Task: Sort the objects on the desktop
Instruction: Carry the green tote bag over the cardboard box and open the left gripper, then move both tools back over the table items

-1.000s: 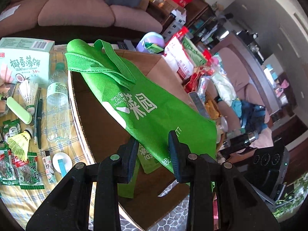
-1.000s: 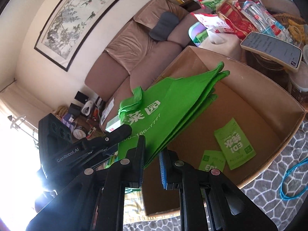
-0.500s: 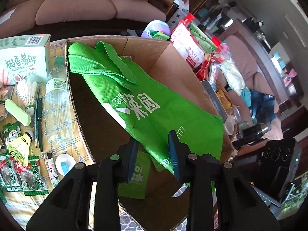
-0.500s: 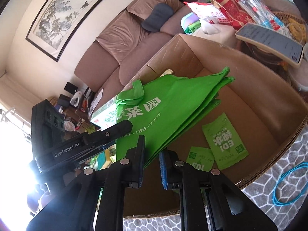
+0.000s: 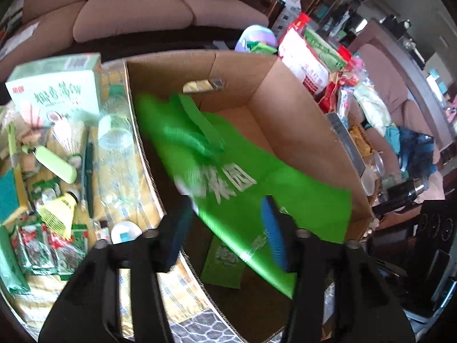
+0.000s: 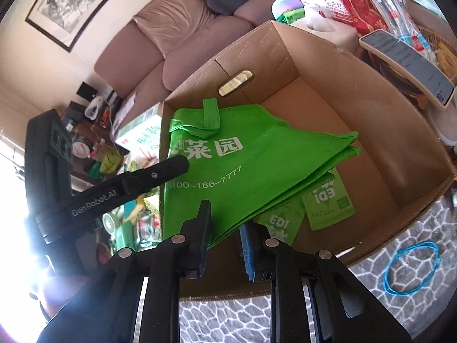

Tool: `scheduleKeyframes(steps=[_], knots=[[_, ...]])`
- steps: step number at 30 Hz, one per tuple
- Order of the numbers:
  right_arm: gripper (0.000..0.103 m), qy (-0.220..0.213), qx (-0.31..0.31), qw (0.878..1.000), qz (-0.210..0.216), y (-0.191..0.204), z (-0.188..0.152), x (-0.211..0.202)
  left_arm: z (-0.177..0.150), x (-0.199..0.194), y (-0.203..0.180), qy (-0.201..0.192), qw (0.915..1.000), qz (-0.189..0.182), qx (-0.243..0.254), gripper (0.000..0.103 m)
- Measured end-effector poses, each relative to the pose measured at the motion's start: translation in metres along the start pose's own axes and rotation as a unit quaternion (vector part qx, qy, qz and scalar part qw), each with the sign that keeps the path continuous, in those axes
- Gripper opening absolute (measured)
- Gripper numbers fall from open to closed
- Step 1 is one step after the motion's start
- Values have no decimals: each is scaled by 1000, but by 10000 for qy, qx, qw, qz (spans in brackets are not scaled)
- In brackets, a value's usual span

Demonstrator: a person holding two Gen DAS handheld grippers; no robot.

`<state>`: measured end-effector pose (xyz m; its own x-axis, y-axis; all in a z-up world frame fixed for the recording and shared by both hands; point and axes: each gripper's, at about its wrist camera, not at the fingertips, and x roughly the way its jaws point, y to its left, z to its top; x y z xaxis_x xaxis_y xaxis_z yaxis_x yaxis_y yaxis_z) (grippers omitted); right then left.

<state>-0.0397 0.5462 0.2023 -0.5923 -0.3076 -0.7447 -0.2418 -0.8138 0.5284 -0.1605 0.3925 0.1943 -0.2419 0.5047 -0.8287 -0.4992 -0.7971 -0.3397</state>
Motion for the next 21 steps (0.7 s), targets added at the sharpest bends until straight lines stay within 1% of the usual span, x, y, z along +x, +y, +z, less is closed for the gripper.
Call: scheduleKeyframes(steps=[1,2,3,5,7,11,14,17,21], knots=[[31,47,-49,10000,-57,1,-1,0,2,-4,-1,-58,10000,-7,28,56],[45,70,-89,9999,-112,1,-2,1,3,-8,-2,-85,10000,-32,16,56],[55,90,-103,9997,-177,2,-4,2,5,-13,-3,-108,9999,-82,-6,56],[56,192,-42,9997,-142,1,-8,7,9,-23,-7,-202,9997,-151,38,56],[58,354,-3,9994,-56,1,-12,13,10,-33,-12,-287,9994,-118,163,56],[63,565,-297,9979,-114,17,-16,17,12,-48,-15,-391,9988,-96,263,56],[69,670,-437,9968,24,31,-19,11,11,-51,-9,-366,9991,-106,182,56],[69,596,-622,9962,86,47,-20,-2,6,-55,-1,-352,9992,-112,130,56],[74,329,-756,9965,-148,56,-13,-21,-3,-63,9,-347,9993,-112,114,58]])
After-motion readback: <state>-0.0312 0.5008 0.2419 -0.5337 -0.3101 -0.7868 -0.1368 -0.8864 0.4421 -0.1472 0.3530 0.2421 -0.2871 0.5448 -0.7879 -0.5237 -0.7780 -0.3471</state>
